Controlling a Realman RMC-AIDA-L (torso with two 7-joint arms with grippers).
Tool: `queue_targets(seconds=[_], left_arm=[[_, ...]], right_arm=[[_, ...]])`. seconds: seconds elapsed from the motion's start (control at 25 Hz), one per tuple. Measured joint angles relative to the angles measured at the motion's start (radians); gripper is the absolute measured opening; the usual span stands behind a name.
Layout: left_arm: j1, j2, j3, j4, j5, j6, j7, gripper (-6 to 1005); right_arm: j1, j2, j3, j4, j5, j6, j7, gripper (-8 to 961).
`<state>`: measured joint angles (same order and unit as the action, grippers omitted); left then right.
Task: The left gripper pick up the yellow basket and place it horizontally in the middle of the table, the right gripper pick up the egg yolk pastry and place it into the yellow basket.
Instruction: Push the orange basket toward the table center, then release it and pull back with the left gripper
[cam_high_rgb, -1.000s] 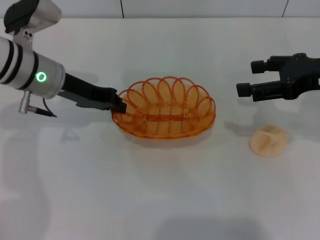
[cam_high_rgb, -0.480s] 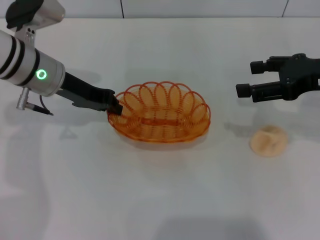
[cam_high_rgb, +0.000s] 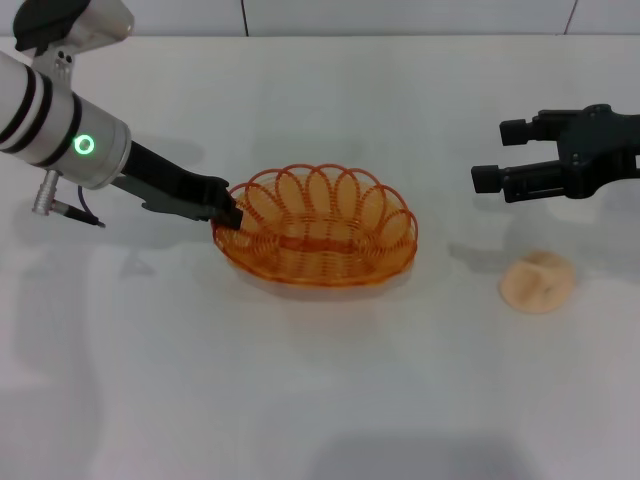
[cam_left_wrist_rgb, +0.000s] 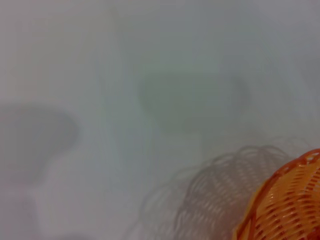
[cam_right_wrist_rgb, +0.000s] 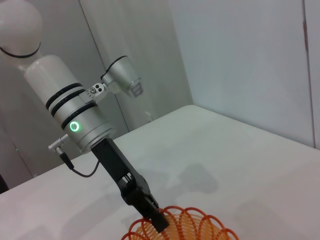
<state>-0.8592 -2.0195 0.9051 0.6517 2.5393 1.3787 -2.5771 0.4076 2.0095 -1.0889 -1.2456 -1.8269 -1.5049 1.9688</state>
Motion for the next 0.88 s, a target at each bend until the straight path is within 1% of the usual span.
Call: queue_targets(seconds=[0.24, 0.88], left_arm=[[0.005, -0.005, 0.0, -0.001, 0.001, -0.006, 0.0, 80], [0.014, -0.007, -0.002, -0.005, -0.008, -0.009, -0.016, 125]], right_arm=[[0.005, 0.0, -0.001, 0.0, 0.0, 0.0, -0.002, 870], [0.006, 0.0, -0.008, 0.0, 0.0, -0.004, -0.001, 870]])
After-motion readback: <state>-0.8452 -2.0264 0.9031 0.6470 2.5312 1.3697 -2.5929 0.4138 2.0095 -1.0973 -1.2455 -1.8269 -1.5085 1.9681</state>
